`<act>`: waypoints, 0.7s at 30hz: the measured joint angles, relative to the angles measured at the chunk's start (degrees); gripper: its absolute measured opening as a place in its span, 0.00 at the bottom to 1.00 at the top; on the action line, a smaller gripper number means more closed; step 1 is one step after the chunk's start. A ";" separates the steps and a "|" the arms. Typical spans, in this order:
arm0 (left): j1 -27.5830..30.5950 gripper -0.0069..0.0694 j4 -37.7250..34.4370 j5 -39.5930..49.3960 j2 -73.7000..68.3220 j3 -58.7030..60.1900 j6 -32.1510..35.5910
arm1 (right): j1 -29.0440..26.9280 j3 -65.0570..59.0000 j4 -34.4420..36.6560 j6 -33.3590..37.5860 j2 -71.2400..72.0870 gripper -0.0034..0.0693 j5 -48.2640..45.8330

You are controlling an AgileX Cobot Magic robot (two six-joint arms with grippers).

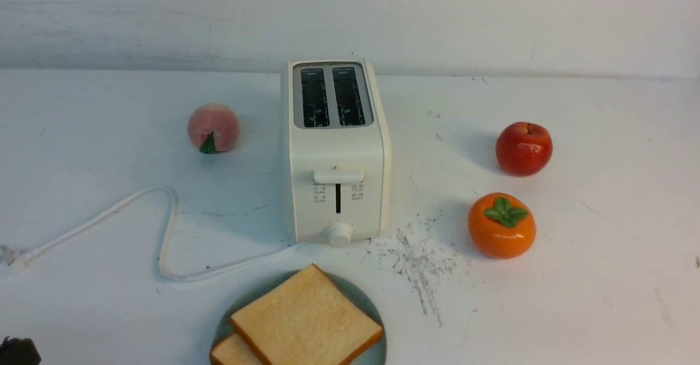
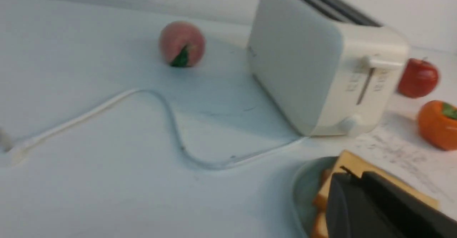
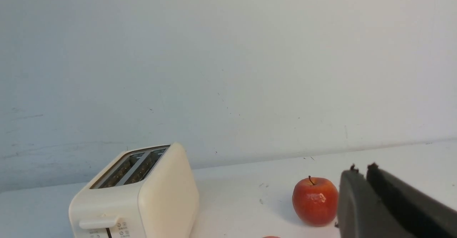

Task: Take toasted bread from bread machine on white table place on plate.

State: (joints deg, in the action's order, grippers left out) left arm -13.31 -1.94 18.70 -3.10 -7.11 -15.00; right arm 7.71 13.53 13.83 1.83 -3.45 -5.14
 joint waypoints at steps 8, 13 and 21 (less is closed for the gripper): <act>8.60 0.14 -0.90 -0.24 3.70 8.11 0.76 | 0.00 -1.03 0.00 0.00 0.00 0.12 -0.36; 8.60 0.15 -0.91 3.27 3.70 8.84 0.76 | 0.00 -1.14 0.00 0.00 0.00 0.13 -0.36; 8.60 0.16 -0.91 3.43 3.70 8.84 0.76 | 0.00 -1.14 0.00 0.00 0.00 0.15 -0.36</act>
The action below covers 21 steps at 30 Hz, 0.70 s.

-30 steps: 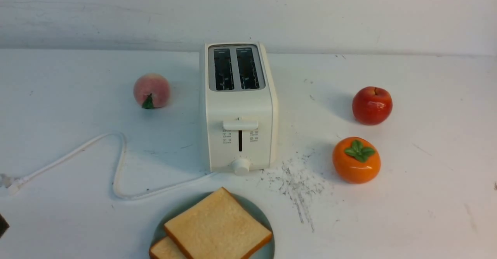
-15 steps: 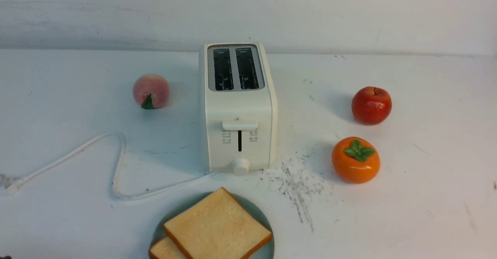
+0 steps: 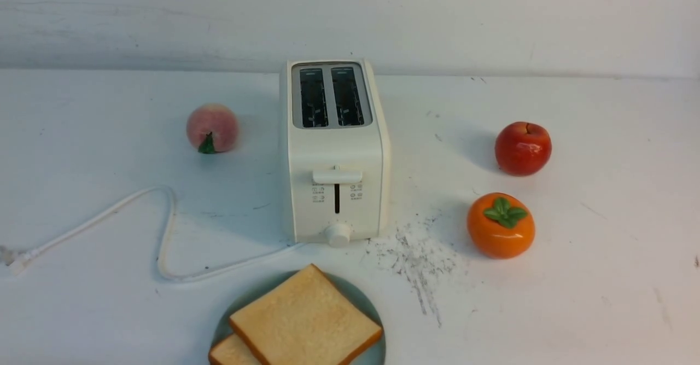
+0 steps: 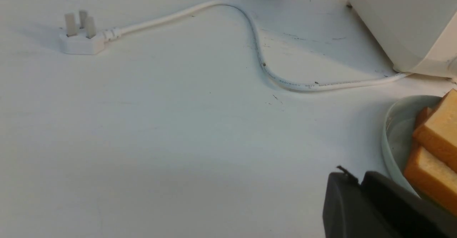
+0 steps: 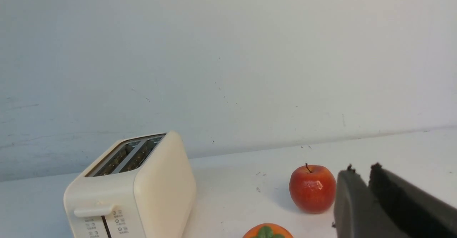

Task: Take toasted bread from bread machine on white table place on plate.

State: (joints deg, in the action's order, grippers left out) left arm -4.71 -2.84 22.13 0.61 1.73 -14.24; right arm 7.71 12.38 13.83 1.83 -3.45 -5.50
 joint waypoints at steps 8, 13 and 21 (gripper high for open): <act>0.07 0.18 0.00 0.00 0.00 0.00 0.00 | 0.00 0.00 0.00 0.00 0.00 0.16 0.00; 0.07 0.19 0.00 0.00 0.00 0.00 0.00 | 0.00 0.00 0.00 0.00 0.00 0.17 0.00; 0.07 0.20 0.00 0.00 0.00 0.00 0.00 | 0.00 0.00 -3.94 2.39 0.00 0.18 -0.85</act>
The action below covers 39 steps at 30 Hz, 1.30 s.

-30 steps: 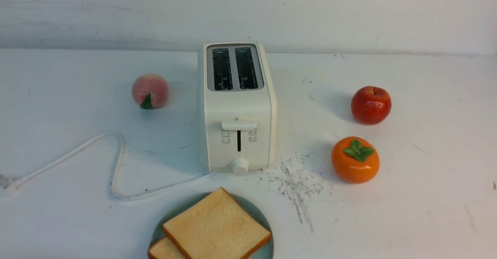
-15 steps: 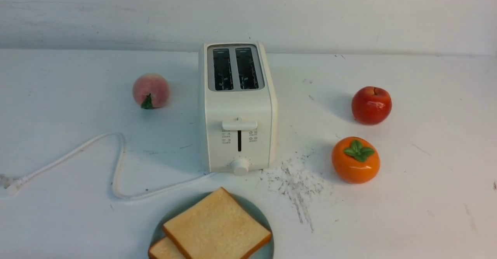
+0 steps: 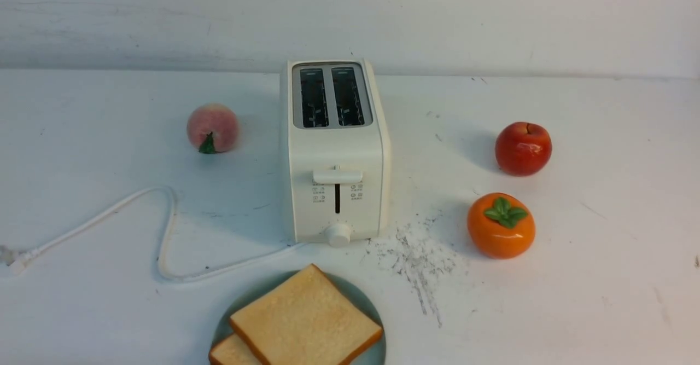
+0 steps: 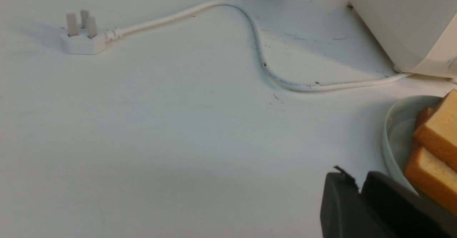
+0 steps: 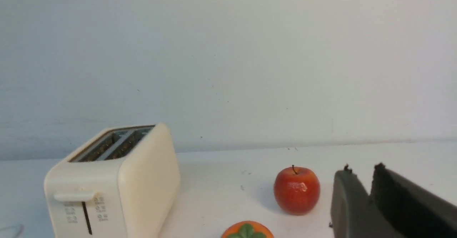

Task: Take toasted bread from bread machine on white table place on plate.

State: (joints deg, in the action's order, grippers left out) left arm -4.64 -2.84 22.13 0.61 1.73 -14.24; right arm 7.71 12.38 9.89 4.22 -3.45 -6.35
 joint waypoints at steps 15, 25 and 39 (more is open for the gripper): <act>0.00 0.21 -0.05 0.04 0.00 0.00 0.00 | -9.55 -13.32 -7.79 0.30 2.87 0.21 -10.92; 0.02 0.23 -0.05 0.08 0.00 0.05 0.00 | -9.75 -13.28 -8.82 -0.13 3.94 0.22 -15.82; 0.02 0.24 -0.10 0.19 0.00 0.05 0.00 | -9.75 -13.24 -8.89 -0.13 3.94 0.24 -15.87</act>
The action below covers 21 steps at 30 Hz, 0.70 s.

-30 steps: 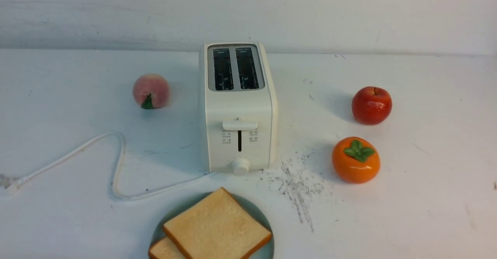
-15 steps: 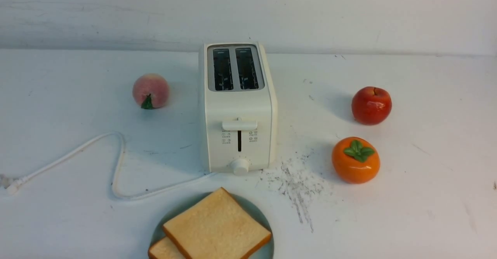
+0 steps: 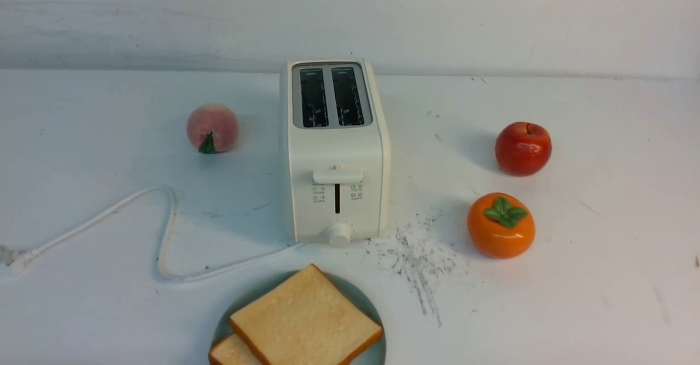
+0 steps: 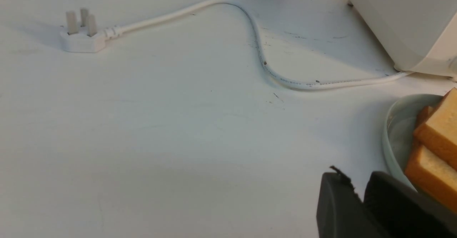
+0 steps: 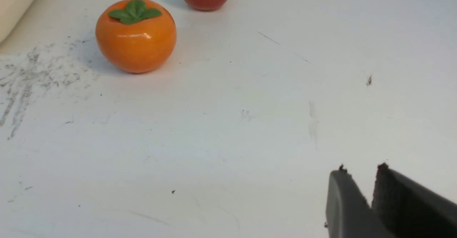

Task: Take toasted bread from bread machine on white table place on plate.

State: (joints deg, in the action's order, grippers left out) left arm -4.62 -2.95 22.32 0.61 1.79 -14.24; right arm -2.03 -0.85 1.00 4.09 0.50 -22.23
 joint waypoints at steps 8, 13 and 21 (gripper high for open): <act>0.00 0.25 -0.05 0.00 0.00 0.00 0.00 | 0.00 0.00 0.00 -0.11 0.00 0.24 0.00; 0.00 0.26 -0.10 0.00 0.00 0.00 0.00 | 0.00 0.00 0.00 -0.12 0.00 0.25 0.00; 0.00 0.27 -0.10 0.00 0.00 0.00 0.00 | 0.00 0.00 0.00 -0.17 0.00 0.26 0.00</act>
State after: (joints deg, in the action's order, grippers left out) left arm -4.62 -3.05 22.32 0.61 1.79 -14.24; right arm -2.03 -0.85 1.00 3.93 0.50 -22.23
